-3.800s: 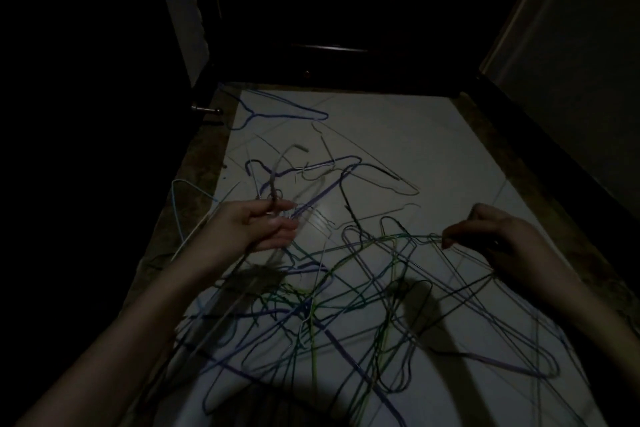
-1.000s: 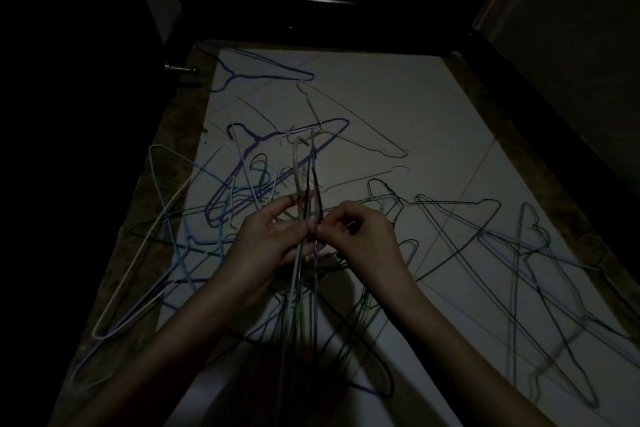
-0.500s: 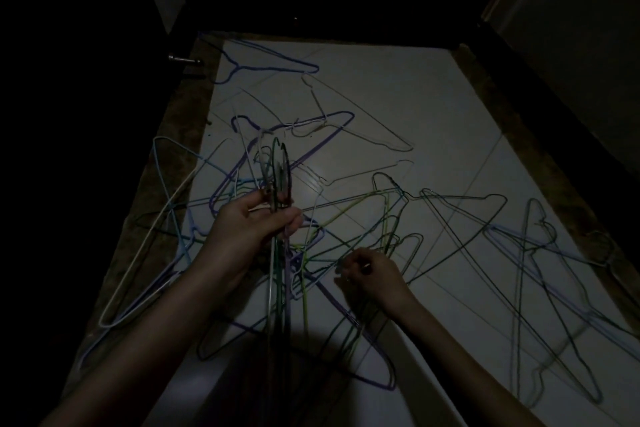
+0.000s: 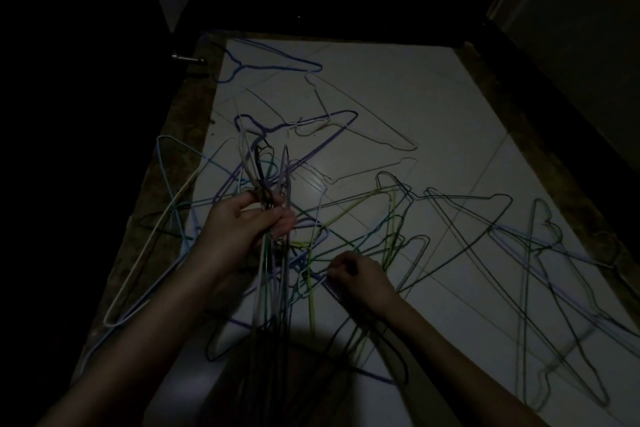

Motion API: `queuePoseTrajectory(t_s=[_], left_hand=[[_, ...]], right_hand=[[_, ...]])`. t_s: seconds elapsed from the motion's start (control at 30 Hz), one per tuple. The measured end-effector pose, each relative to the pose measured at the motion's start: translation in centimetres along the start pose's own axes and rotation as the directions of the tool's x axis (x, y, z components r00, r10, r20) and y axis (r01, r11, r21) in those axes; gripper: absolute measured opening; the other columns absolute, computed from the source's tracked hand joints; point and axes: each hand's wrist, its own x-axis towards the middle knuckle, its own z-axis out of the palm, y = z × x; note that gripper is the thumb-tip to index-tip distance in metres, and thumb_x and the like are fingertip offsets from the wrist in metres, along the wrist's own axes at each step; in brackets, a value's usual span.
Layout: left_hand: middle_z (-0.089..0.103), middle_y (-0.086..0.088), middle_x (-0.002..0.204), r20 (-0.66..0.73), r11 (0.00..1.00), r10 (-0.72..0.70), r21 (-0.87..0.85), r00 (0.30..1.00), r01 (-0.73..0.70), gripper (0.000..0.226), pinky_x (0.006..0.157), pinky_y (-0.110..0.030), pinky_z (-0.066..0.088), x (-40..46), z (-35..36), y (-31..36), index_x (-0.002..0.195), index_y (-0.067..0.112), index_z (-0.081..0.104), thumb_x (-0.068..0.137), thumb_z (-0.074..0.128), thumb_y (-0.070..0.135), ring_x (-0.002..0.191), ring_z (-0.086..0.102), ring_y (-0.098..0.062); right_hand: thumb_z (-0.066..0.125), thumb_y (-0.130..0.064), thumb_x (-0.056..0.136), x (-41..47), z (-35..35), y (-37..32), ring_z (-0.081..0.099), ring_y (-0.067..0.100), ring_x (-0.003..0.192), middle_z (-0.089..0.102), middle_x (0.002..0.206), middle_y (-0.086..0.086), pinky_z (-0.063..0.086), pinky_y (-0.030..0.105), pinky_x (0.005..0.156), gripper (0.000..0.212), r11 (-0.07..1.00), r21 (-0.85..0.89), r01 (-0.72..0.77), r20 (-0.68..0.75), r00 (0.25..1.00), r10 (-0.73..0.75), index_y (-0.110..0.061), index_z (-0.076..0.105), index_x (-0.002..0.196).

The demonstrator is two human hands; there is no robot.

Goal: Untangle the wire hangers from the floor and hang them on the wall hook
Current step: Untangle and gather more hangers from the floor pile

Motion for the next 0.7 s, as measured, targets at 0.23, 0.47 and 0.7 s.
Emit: queuePoseTrajectory(t_s=[0.23, 0.47, 0.7], left_hand=[[0.07, -0.008, 0.065, -0.007, 0.999, -0.027, -0.017, 1.0, 0.027, 0.013, 0.059, -0.018, 0.055, 0.0, 0.1, -0.5, 0.082, 0.002, 0.059, 0.086, 0.054, -0.01, 0.061, 0.068, -0.015], [0.07, -0.006, 0.061, -0.003, 0.999, -0.019, 0.051, 1.0, 0.019, 0.013, 0.057, -0.016, 0.054, -0.1, 0.2, -0.8, 0.081, 0.002, 0.059, 0.086, 0.055, -0.009, 0.056, 0.066, -0.012], [0.071, -0.009, 0.065, -0.008, 0.999, -0.042, 0.032, 0.999, 0.043, 0.013, 0.06, -0.018, 0.055, 0.0, 0.2, -0.9, 0.083, 0.003, 0.061, 0.085, 0.056, -0.009, 0.059, 0.067, -0.015]], right_hand=[[0.066, -0.014, 0.082, -0.3, -2.4, 0.8, 0.059, 0.016, 0.069, 0.061, 0.07, 0.001, 0.041, 0.019, 0.057, 0.005, 0.997, 0.073, -0.033, -0.254, 0.966, 0.051, -0.01, 0.065, 0.079], [0.058, -0.005, 0.084, 0.0, -4.5, 2.3, 0.056, 0.018, 0.078, 0.068, 0.092, 0.013, 0.029, 0.015, 0.058, 0.014, 0.994, -0.078, -0.078, -0.346, 0.937, 0.046, -0.001, 0.066, 0.095], [0.051, -0.007, 0.091, -0.6, -3.8, 3.4, 0.055, 0.013, 0.08, 0.064, 0.092, 0.005, 0.035, 0.019, 0.062, 0.016, 0.998, -0.023, -0.056, -0.267, 0.962, 0.048, -0.008, 0.065, 0.099]])
